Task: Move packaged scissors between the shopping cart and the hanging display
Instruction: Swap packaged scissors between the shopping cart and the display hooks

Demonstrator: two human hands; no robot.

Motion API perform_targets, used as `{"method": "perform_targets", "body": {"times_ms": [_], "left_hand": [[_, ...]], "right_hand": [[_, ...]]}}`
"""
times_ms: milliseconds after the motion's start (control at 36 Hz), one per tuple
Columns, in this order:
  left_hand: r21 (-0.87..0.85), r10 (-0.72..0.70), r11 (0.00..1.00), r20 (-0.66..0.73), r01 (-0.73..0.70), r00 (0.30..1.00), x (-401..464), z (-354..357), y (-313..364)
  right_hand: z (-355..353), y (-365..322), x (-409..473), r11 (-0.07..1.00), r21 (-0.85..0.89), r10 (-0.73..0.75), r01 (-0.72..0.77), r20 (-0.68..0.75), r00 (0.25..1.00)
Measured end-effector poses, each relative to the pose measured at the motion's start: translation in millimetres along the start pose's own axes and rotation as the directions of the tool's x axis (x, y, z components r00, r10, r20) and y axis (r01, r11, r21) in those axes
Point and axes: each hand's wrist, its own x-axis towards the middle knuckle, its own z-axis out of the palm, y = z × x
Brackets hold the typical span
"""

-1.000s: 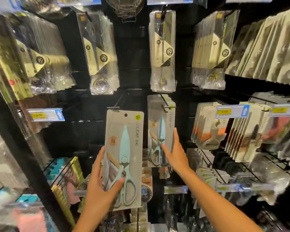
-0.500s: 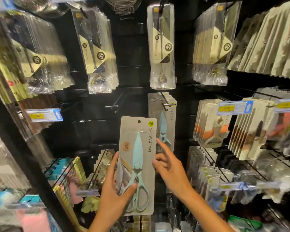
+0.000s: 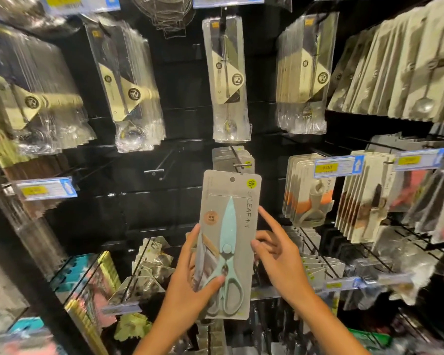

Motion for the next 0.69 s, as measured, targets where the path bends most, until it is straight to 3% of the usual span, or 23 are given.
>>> {"method": "perform_targets", "body": {"times_ms": [694], "left_hand": [[-0.014,-0.046,0.999,0.105,0.047,0.993,29,10,-7]], "right_hand": [[-27,3,27,0.998,-0.07,-0.006,0.007,0.01,1.0]]}}
